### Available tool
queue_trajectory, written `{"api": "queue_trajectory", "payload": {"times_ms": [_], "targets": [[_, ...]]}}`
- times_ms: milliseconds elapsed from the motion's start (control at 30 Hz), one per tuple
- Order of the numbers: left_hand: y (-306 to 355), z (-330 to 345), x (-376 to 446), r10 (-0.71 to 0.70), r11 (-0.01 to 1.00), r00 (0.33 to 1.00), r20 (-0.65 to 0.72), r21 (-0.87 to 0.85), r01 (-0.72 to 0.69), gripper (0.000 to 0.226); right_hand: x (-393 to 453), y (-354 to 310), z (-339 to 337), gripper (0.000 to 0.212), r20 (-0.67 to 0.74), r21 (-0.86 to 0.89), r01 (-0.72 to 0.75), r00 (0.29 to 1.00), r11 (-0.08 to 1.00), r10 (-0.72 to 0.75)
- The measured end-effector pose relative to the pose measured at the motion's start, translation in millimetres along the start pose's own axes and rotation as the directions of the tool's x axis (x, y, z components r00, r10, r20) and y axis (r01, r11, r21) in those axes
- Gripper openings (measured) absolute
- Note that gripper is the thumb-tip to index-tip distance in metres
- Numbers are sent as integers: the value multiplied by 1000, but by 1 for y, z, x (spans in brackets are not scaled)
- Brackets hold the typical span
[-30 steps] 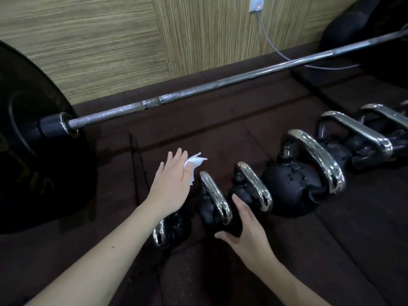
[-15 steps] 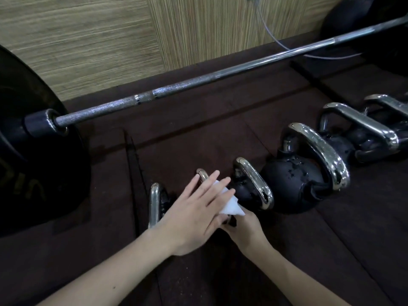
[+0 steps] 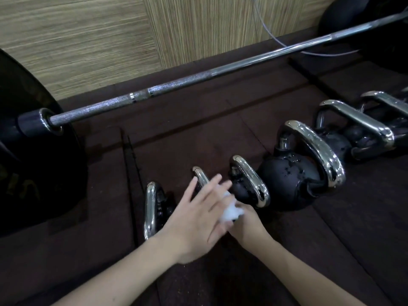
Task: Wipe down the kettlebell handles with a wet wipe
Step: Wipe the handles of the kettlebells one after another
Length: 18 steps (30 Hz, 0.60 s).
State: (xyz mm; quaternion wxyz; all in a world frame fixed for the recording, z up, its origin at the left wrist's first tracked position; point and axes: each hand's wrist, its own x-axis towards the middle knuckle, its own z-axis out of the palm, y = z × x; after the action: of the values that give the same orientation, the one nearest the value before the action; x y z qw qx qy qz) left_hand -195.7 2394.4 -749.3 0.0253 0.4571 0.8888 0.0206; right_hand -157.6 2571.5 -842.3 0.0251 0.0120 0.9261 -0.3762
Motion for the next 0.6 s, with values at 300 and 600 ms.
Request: {"api": "queue_trajectory", "payload": {"times_ms": [300,600], "targets": [[-7,0,22,-251,946,965,-73,-231,229,48,14,2,12,51,10,290,-103,994,951,105],[-15,9,12,-325,904,944,-63,-313,290,53,5,2,7,65,7,278,-63,998,958,64]]}}
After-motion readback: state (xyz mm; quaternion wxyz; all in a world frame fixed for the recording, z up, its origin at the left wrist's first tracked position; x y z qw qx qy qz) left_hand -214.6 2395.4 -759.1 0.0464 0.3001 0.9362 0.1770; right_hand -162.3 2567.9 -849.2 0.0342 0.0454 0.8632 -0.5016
